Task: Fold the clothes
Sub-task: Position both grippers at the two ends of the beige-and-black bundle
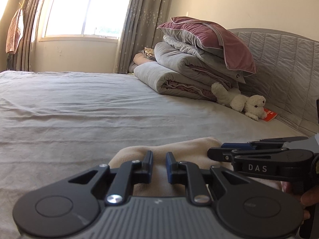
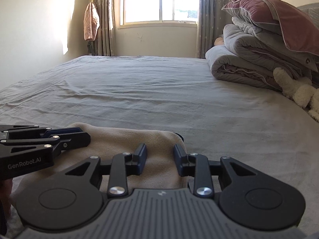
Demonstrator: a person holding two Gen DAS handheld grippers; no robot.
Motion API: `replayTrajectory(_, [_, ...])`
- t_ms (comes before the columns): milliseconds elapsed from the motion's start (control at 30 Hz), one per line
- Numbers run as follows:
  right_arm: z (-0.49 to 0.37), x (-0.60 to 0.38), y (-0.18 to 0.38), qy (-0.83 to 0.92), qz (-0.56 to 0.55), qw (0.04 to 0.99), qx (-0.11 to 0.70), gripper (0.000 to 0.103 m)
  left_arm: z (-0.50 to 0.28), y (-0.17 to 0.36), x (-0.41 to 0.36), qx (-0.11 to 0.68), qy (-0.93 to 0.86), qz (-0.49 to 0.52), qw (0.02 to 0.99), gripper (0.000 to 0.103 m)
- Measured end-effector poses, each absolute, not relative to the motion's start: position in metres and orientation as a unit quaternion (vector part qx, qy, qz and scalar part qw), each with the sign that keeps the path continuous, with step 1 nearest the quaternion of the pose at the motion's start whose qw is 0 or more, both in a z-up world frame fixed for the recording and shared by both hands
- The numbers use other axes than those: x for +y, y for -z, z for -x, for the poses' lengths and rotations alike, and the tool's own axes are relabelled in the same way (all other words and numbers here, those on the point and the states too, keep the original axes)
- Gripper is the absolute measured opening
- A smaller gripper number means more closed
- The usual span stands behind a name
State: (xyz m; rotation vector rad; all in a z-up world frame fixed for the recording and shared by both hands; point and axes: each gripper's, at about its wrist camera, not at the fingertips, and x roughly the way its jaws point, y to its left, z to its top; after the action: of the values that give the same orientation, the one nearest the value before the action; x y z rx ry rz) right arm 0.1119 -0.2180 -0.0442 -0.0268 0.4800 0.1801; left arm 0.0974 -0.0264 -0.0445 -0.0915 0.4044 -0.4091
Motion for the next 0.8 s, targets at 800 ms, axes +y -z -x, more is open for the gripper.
replayTrajectory(800, [-0.092,-0.224,0.01,-0.122,0.006,0.967,0.221,0.042,-0.069,0.024,-0.028,0.201,0.21,0.05,0.956,0.016])
